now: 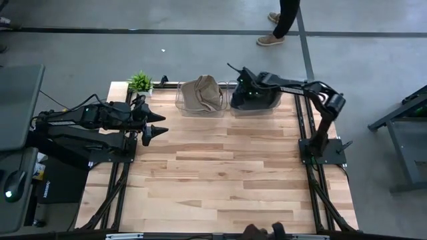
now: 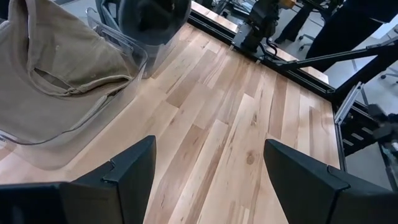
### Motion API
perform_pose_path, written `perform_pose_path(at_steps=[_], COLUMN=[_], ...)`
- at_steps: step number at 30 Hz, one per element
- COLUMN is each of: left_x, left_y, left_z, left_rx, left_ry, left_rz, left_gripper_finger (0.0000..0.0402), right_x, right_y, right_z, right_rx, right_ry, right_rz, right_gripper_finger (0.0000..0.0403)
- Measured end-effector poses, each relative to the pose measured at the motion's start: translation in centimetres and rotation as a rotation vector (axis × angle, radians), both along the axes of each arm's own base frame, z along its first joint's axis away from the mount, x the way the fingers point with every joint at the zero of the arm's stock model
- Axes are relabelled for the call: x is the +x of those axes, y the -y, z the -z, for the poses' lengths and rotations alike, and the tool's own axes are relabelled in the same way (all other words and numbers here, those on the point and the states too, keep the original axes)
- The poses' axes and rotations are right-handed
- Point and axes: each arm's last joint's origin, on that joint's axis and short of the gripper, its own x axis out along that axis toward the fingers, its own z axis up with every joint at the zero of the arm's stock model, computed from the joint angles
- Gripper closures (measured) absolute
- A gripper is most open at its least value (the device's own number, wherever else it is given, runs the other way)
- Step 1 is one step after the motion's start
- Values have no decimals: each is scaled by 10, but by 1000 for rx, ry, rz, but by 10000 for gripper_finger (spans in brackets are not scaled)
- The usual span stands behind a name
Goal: Pick & Place hat
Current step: Put the gray cap into the right transparent bin, then return to Home Position
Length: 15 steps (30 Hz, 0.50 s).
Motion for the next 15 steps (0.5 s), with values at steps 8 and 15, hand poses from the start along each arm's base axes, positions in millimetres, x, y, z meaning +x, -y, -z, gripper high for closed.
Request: perform_pose_path(at_steps=[8,15], left_x=[0,0], left_y=[0,0], left_z=[0,0], left_rx=[-2,-4], left_ry=[1,0], left_rz=[-1,-1], left_gripper_finger=[128,128], right_x=[1,-4], right_y=[9,5], right_z=[23,-7], right_rx=[105,28], right_ry=[-12,56], right_rz=[-54,-77], right_gripper_finger=[403,403])
